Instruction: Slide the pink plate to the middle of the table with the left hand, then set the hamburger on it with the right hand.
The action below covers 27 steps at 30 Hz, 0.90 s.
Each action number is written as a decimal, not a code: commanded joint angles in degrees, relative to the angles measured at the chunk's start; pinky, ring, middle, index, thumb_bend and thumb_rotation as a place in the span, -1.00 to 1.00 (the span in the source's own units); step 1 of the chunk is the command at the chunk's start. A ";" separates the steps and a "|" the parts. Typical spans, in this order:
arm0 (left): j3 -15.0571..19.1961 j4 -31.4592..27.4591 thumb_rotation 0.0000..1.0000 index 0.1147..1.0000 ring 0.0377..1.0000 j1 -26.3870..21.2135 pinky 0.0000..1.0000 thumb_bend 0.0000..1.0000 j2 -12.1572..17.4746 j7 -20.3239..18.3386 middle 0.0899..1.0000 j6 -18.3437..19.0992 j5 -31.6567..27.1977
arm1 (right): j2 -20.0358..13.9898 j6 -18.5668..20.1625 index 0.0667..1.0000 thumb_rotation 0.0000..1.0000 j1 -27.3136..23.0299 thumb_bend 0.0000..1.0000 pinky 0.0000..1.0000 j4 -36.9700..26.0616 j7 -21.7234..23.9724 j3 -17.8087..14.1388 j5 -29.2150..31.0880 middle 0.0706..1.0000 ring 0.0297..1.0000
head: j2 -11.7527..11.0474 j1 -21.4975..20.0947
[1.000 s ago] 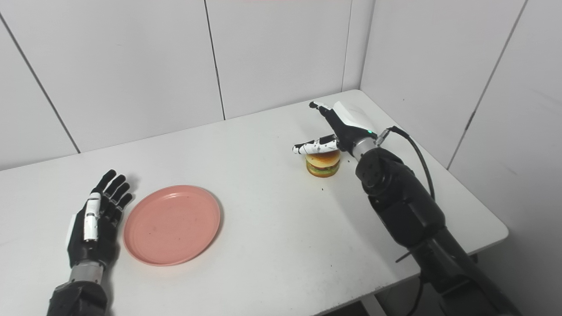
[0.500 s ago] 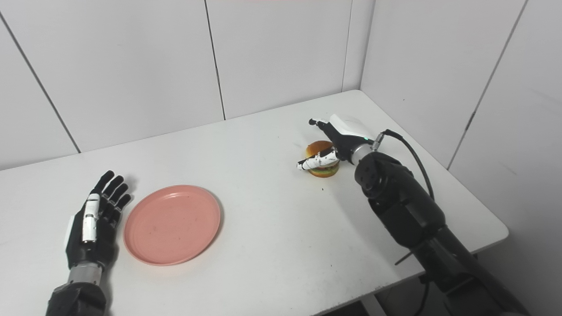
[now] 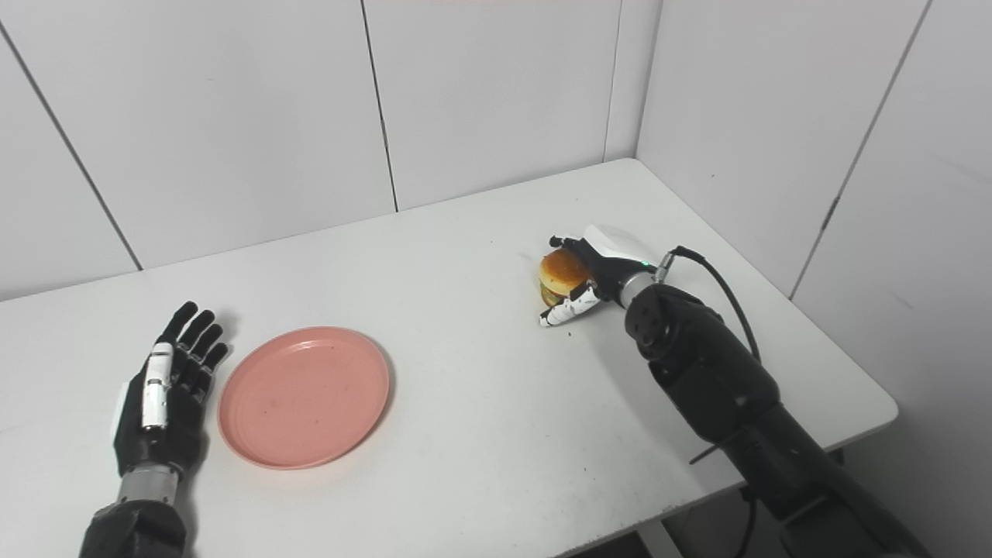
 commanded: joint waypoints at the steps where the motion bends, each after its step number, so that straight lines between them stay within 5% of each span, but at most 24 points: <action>1: 0.12 0.99 0.61 0.63 0.80 2.10 0.83 -0.60 0.48 -0.01 0.72 0.75 0.17 | -0.53 -0.18 0.70 -0.69 -1.66 0.47 -0.39 -1.61 -1.35 -0.80 -0.16 0.08 -0.17 | 0.02 0.16; 7: -0.39 0.16 0.66 0.63 0.80 2.51 0.83 -0.60 0.44 0.66 0.72 1.42 1.05 | -0.50 -2.84 0.52 -0.99 -0.89 0.14 -0.47 -1.39 -4.08 0.01 -1.13 -0.11 -0.29 | 0.07 0.55; 10: -0.76 -0.49 0.72 0.61 0.78 2.75 0.80 -0.61 0.42 1.33 0.70 1.76 1.87 | -0.51 -4.51 0.38 -1.00 -0.69 0.11 -0.39 -0.97 -5.84 0.29 -1.53 -0.11 -0.20 | 0.12 0.74; 12: -0.84 -0.65 0.73 0.61 0.77 2.80 0.79 -0.62 0.39 1.42 0.70 1.89 2.07 | -0.17 -5.34 0.26 -1.00 -0.56 0.10 -0.57 -0.84 -7.13 0.14 -1.70 -0.13 -0.41 | 0.13 0.84; 16: -0.85 -0.95 0.72 0.63 0.80 2.98 0.82 -0.63 0.23 1.14 0.72 1.93 1.73 | 0.46 -6.17 0.20 -1.00 -0.42 0.09 -0.51 -1.03 -8.92 -0.29 -1.33 -0.12 -0.36 | 0.26 1.25; 18: -1.00 -1.54 0.72 0.63 0.79 3.17 0.81 -0.63 0.14 1.48 0.72 2.35 2.05 | 0.82 -6.82 -0.02 -1.00 -0.30 0.05 -0.47 -1.19 -9.91 -0.63 -0.95 -0.12 -0.34 | 0.29 1.35; 22: -1.18 -1.55 0.77 0.65 0.81 3.21 0.84 -0.63 0.17 0.98 0.74 2.33 1.84 | 2.06 -7.95 0.01 -1.00 0.15 0.03 -0.45 -2.27 -12.12 -1.33 -0.47 -0.22 -0.30 | 0.43 1.92; 27: -1.39 -3.09 0.71 0.63 0.78 3.53 0.80 -0.64 -0.70 2.60 0.72 3.76 2.59 | 3.53 -9.93 -0.09 -1.00 0.83 0.04 -0.64 -4.85 -13.99 -1.98 0.00 -0.14 -0.53 | 1.40 5.04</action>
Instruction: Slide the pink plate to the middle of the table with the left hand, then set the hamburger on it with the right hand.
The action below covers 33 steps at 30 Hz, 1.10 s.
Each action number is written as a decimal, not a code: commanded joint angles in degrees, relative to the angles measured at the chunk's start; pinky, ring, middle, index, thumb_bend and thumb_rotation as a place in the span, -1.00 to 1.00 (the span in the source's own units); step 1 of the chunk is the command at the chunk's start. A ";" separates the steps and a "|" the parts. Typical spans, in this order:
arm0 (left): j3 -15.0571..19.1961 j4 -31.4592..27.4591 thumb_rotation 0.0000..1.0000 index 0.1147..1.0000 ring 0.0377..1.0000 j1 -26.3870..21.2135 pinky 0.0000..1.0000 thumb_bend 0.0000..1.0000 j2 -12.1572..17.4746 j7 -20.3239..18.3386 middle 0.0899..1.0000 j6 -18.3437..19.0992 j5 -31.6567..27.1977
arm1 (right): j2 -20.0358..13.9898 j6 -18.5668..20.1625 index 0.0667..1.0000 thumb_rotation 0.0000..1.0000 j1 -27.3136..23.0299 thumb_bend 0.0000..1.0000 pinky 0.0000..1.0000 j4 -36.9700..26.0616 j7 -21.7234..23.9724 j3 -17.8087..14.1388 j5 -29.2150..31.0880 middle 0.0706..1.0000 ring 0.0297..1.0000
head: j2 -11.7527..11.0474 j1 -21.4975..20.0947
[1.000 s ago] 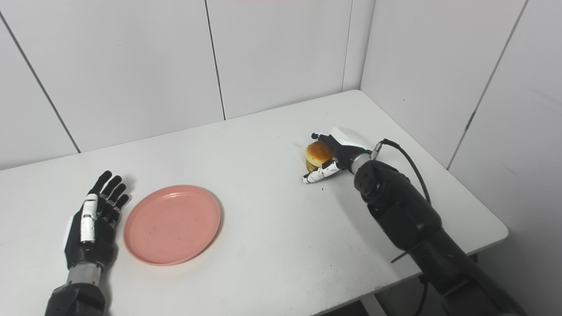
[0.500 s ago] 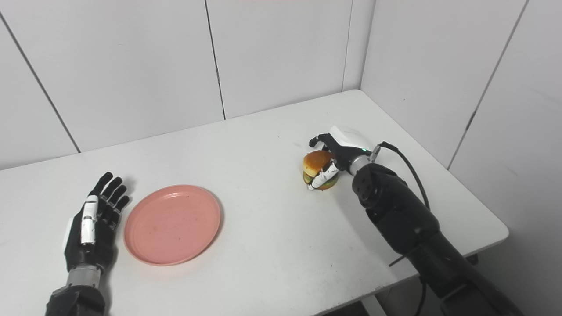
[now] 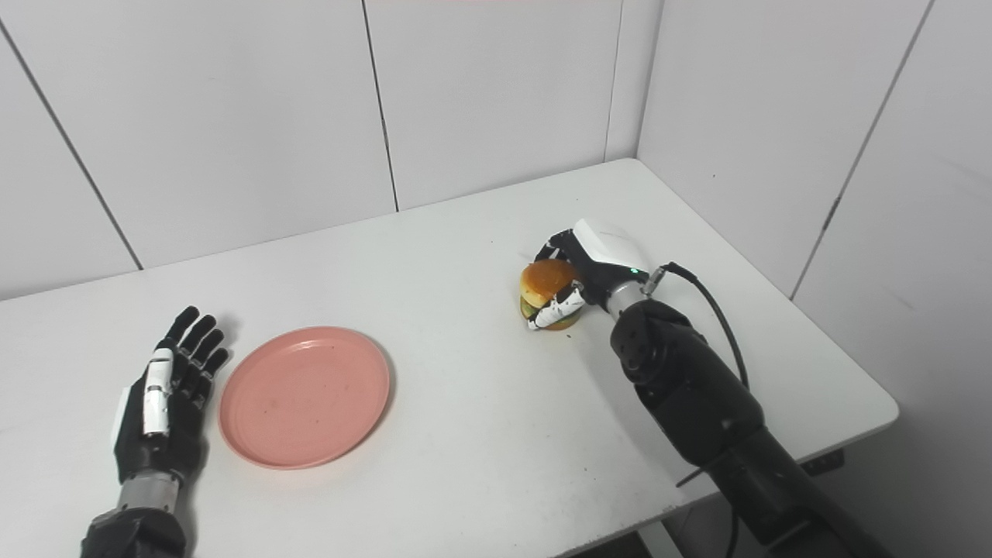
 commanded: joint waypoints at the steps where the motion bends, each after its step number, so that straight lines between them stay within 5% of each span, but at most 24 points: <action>1: -0.14 0.23 0.69 0.62 0.77 1.58 0.79 -0.63 -0.63 1.62 0.70 2.30 0.92 | 0.01 -4.69 -0.10 -1.00 -1.49 0.05 -0.62 -2.84 -3.30 -1.40 0.50 -0.14 -0.49 | 0.35 1.73; 5: -1.10 -1.64 0.67 0.63 0.78 2.41 0.81 -0.64 -1.51 1.70 0.72 2.74 1.55 | 0.52 -7.01 -0.03 -1.00 -1.01 0.03 -0.57 -5.09 -3.55 -1.96 1.73 -0.26 -0.43 | 1.40 7.14; 9: -2.55 -2.93 0.68 0.63 0.76 3.32 0.80 -0.63 -2.97 3.24 0.70 2.18 3.76 | 0.56 -7.05 -0.09 -1.00 -0.81 0.05 -0.64 -8.69 -1.48 -1.97 3.05 -0.15 -0.53 | 2.06 13.81; 16: -3.80 -2.39 0.91 0.60 0.76 3.63 0.79 -0.62 -5.63 6.35 0.68 -0.06 7.10 | 1.12 -10.41 0.00 -1.00 -2.59 0.03 -0.55 -11.10 1.20 -1.33 5.84 -0.25 -0.41 | 2.58 21.57; 33: -4.58 1.48 1.00 0.57 0.70 2.50 0.77 -0.68 -9.06 10.32 0.65 -4.69 11.27 | 7.21 -10.80 0.00 -1.00 -8.01 0.03 -0.53 -14.06 8.11 3.90 6.01 -0.27 -0.40 | 3.11 28.84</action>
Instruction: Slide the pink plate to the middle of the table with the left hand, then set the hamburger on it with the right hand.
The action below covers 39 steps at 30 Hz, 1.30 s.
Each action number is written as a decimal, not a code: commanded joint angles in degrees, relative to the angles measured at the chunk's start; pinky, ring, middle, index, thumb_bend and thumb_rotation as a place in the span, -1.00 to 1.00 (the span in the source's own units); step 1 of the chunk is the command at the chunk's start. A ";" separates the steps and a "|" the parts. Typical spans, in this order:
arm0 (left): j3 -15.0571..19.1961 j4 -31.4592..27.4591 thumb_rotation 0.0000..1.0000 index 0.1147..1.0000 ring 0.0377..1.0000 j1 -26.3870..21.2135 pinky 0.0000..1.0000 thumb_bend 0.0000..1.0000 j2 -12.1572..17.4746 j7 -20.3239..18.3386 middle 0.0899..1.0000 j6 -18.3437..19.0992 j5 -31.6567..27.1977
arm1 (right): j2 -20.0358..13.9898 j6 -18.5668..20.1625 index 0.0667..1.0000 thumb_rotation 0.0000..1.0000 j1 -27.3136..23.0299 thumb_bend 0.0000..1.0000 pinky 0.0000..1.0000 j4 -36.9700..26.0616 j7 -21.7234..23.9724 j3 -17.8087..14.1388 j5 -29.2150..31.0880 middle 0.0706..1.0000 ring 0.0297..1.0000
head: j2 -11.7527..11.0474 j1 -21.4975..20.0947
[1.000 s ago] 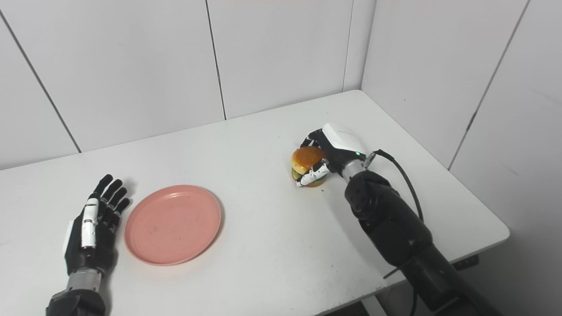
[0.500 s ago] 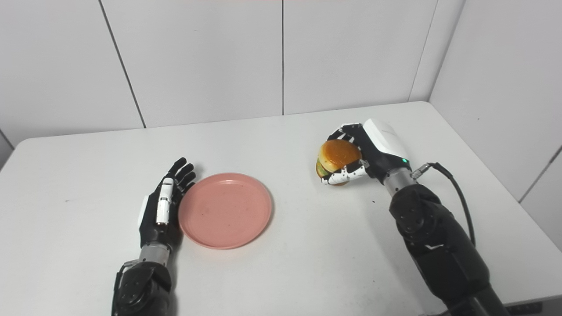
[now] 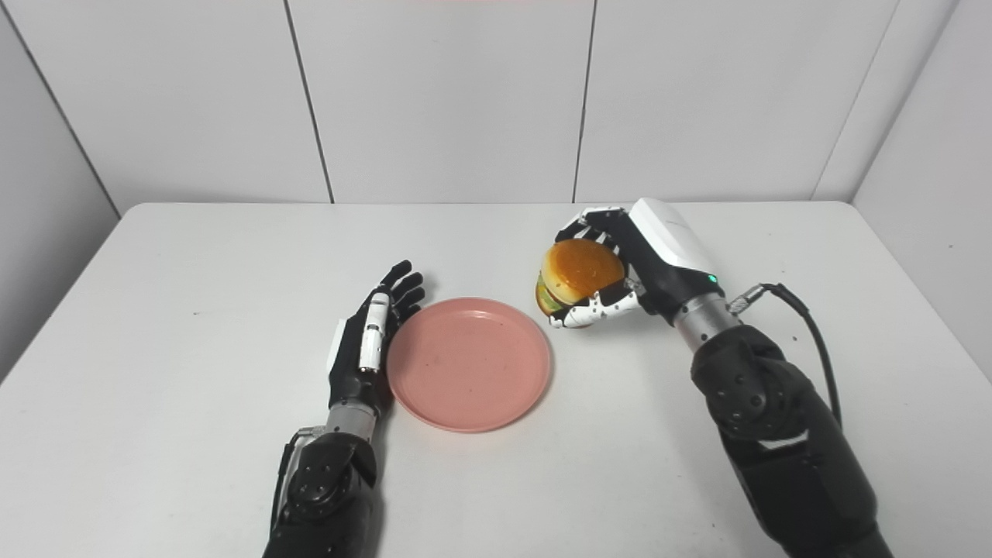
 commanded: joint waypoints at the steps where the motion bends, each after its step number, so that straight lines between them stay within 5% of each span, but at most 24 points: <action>1: -0.37 1.84 0.99 0.57 0.70 0.76 0.77 -0.68 -0.64 0.57 0.65 -0.41 0.35 | 0.20 -2.17 -0.01 -1.00 -3.28 0.03 -0.53 -0.67 -0.07 -0.11 0.09 -0.28 -0.41 | 0.03 0.34; 19: -1.19 2.10 0.85 0.62 0.76 0.96 0.78 -0.66 -0.28 -0.17 0.70 -1.09 -0.23 | 5.73 -7.95 -0.10 -1.00 -5.39 0.05 -0.67 7.65 -0.22 5.91 -2.89 -0.14 -0.57 | 0.19 -0.20; 29: -1.75 0.27 0.96 0.61 0.76 1.57 0.81 -0.66 -0.05 -0.08 0.70 0.35 -0.11 | 6.68 -10.89 -0.11 -1.00 -4.00 0.05 -0.75 10.71 -1.53 7.89 -4.77 -0.14 -0.68 | 0.68 -0.37; 39: -2.20 -1.32 0.96 0.60 0.73 2.23 0.76 -0.67 0.09 0.43 0.67 1.29 0.61 | 6.23 -13.40 -0.11 -1.00 -3.13 0.05 -0.60 13.41 -3.19 9.25 -8.42 -0.14 -0.53 | 1.38 -0.35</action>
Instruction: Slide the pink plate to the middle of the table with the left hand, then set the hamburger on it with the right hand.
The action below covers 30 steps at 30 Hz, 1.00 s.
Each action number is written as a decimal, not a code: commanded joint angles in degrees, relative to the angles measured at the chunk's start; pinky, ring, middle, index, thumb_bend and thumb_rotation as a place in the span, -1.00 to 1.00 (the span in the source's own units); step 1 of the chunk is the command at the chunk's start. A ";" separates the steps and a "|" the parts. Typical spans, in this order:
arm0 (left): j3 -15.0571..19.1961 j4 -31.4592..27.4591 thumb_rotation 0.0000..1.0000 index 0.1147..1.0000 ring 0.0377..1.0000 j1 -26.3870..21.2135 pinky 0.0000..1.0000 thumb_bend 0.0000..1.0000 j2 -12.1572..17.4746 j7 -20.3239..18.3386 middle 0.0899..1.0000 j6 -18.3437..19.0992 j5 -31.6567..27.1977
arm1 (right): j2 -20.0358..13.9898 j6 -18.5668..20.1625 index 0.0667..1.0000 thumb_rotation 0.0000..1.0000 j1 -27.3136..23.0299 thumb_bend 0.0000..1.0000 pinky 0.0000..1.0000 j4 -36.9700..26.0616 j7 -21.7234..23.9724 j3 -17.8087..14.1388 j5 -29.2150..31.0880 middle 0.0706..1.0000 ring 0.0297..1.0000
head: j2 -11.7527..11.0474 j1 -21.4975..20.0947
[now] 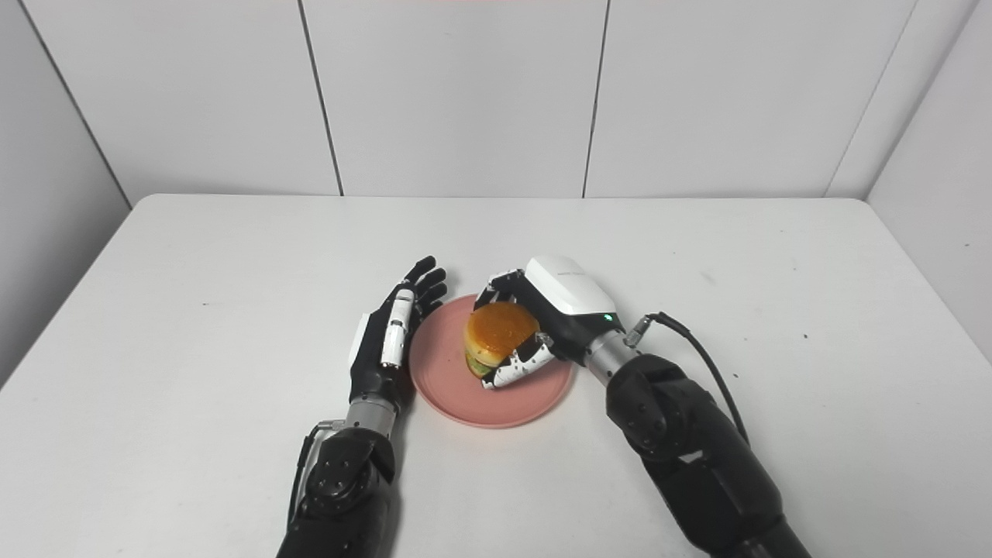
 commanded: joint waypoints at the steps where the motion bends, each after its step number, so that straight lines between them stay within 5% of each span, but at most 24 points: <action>1: 0.01 0.49 0.96 0.60 0.73 0.98 0.77 -0.67 0.23 0.07 0.67 0.93 0.46 | -0.09 -3.82 -0.11 -1.00 -1.76 0.05 -0.60 -0.29 -2.41 -0.63 0.15 -0.14 -0.52 | -0.40 -0.03; 11: 0.23 1.33 0.92 0.58 0.71 1.16 0.78 -0.67 0.38 -0.49 0.66 -0.48 -0.25 | 0.47 -8.30 -0.03 -1.00 -0.06 0.03 -0.47 3.49 -6.95 -0.31 -1.11 -0.26 -0.35 | -1.67 -0.26; 16: 0.11 0.85 0.93 0.59 0.74 1.27 0.81 -0.66 0.38 -0.44 0.68 0.27 -0.03 | 0.10 -10.38 -0.05 -1.00 0.86 0.04 -0.15 3.85 -7.54 -0.38 -0.29 -0.12 0.03 | -1.60 -0.17; 17: 0.07 0.89 0.94 0.60 0.74 1.22 0.81 -0.68 0.42 -0.47 0.68 0.17 0.02 | -0.06 -10.82 -0.06 -0.84 0.92 0.02 0.09 4.03 -7.57 -0.33 -0.23 0.23 0.26 | -1.60 -0.17; 18: 0.05 0.97 0.94 0.60 0.74 1.15 0.81 -0.69 0.48 -0.55 0.68 0.12 0.01 | -0.33 -11.26 -0.07 -0.78 1.00 0.02 0.17 4.12 -7.70 -0.18 -0.62 0.35 0.34 | -1.41 -0.26; 19: 0.08 1.01 0.95 0.61 0.75 1.11 0.82 -0.68 0.47 -0.57 0.68 0.04 -0.06 | -0.57 -12.01 0.34 -0.62 1.06 0.12 0.33 4.25 -8.06 -0.06 -1.06 0.53 0.51 | -1.30 -0.32; 20: 0.17 0.98 0.95 0.60 0.74 1.11 0.81 -0.68 0.36 -0.46 0.67 -0.03 -0.15 | -0.73 -12.60 0.53 -0.49 1.12 0.18 0.41 4.29 -8.42 -0.01 -1.46 0.63 0.59 | -1.17 -0.43; 30: 0.22 0.89 1.00 0.62 0.76 0.83 0.87 -0.68 0.64 -0.52 0.69 0.33 -0.02 | -1.52 -13.28 0.88 0.32 1.89 0.36 0.90 1.75 -7.53 -0.51 -2.85 0.99 0.98 | -0.37 -0.90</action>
